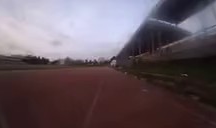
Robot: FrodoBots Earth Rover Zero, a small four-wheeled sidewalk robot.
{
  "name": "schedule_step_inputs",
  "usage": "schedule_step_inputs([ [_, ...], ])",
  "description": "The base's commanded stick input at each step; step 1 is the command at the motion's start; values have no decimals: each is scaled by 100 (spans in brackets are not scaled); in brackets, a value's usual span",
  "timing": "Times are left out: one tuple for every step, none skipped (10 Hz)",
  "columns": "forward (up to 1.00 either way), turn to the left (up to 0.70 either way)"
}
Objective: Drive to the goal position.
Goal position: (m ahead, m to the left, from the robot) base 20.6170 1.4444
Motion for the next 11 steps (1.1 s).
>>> schedule_step_inputs([
  [70, 0],
  [70, 0],
  [70, 0],
  [70, 0],
  [70, 0],
  [70, 0],
  [70, 0],
  [70, 0],
  [70, 0],
  [70, 0],
  [70, 0],
])
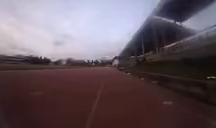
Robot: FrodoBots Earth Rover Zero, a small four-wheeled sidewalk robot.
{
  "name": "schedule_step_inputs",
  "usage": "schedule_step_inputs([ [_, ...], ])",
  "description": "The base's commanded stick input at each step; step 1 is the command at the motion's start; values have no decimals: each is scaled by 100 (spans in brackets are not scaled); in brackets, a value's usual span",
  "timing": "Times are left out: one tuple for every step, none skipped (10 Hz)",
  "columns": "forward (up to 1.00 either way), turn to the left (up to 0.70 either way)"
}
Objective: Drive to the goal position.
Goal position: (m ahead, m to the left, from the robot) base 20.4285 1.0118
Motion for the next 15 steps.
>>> schedule_step_inputs([
  [70, 0],
  [70, 0],
  [70, 0],
  [70, 0],
  [70, -16],
  [70, -34],
  [70, -29],
  [70, -25],
  [70, -20],
  [70, -15],
  [70, -11],
  [70, -6],
  [70, -1],
  [70, 0],
  [70, 0],
])
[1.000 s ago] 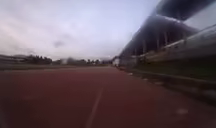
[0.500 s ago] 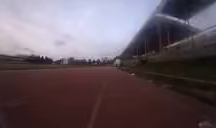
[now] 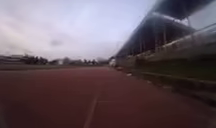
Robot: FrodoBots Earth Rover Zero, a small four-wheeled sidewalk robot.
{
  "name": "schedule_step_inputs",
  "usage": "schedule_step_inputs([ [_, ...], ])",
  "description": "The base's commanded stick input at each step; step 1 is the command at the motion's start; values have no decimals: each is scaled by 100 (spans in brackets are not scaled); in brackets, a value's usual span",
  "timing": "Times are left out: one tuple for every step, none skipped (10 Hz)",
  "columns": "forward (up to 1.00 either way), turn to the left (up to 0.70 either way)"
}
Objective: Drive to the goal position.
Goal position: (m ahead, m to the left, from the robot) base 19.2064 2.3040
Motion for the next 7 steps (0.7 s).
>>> schedule_step_inputs([
  [70, 0],
  [70, -35],
  [70, -31],
  [70, -6],
  [70, 0],
  [70, 0],
  [70, 0],
])
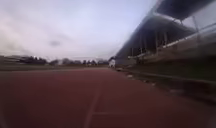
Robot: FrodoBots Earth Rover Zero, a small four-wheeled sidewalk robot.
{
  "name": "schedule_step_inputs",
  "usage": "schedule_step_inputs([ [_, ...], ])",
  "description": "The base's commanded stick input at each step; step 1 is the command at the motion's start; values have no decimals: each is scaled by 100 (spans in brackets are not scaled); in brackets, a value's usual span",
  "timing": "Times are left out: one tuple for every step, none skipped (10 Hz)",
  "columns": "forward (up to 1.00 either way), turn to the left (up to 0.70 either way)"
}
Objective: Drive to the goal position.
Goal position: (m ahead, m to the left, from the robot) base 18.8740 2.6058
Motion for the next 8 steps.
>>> schedule_step_inputs([
  [70, 0],
  [70, 0],
  [70, 0],
  [70, 0],
  [70, 0],
  [70, 0],
  [70, 0],
  [70, 0],
])
